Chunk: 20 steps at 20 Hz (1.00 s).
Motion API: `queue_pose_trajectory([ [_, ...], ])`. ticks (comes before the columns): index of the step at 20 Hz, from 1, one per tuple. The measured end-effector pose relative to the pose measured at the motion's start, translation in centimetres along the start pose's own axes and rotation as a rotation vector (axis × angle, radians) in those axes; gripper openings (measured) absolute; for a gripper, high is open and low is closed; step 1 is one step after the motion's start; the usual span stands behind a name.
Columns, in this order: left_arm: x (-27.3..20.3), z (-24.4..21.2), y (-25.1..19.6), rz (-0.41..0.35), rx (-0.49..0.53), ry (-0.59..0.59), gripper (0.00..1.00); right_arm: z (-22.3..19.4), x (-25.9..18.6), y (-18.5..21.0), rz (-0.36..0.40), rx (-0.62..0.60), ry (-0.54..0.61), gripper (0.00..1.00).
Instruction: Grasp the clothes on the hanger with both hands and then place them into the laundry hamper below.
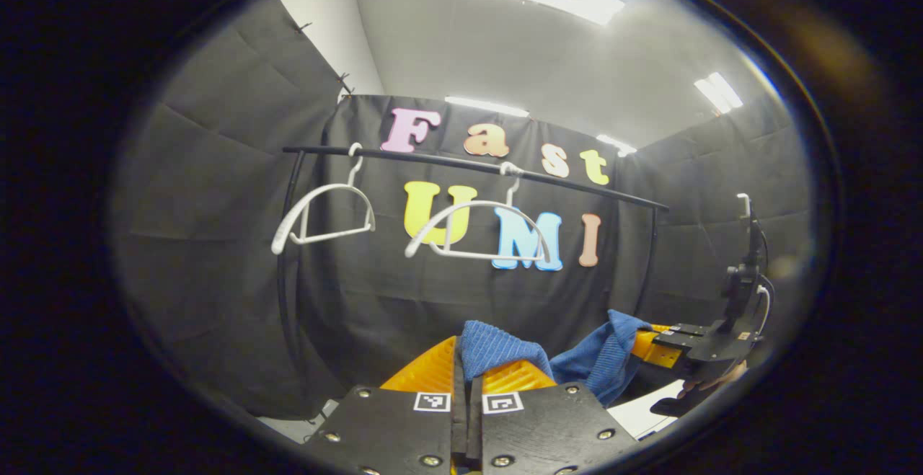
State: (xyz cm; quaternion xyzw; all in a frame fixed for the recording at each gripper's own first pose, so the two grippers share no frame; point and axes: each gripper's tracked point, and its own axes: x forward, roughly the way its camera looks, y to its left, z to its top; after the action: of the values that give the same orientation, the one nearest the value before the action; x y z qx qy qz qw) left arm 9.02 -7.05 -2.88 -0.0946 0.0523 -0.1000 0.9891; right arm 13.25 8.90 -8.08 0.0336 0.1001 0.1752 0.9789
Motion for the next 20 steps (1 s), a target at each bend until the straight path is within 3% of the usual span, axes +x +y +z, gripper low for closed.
queue_pose_trajectory([
  [6,1.9,-5.1,-1.5,-0.055,-0.035,0.059,0.01,-5.0,-1.0,2.1,0.028,0.002,0.097,0.06],
  [11,3.0,-12.6,1.0,0.007,-0.128,0.179,0.01,-12.0,0.5,1.7,0.022,0.014,0.217,0.05],
  [12,2.4,-14.4,1.2,0.025,-0.136,0.216,0.05,-13.8,0.7,1.6,0.019,0.009,0.252,0.08],
  [14,2.4,-17.3,2.0,0.052,-0.134,0.283,0.01,-16.8,0.4,1.6,0.021,0.011,0.318,0.08],
  [20,2.4,-23.9,3.1,0.091,-0.079,0.46,0.01,-23.4,-0.4,1.5,0.023,-0.04,0.465,0.08],
])
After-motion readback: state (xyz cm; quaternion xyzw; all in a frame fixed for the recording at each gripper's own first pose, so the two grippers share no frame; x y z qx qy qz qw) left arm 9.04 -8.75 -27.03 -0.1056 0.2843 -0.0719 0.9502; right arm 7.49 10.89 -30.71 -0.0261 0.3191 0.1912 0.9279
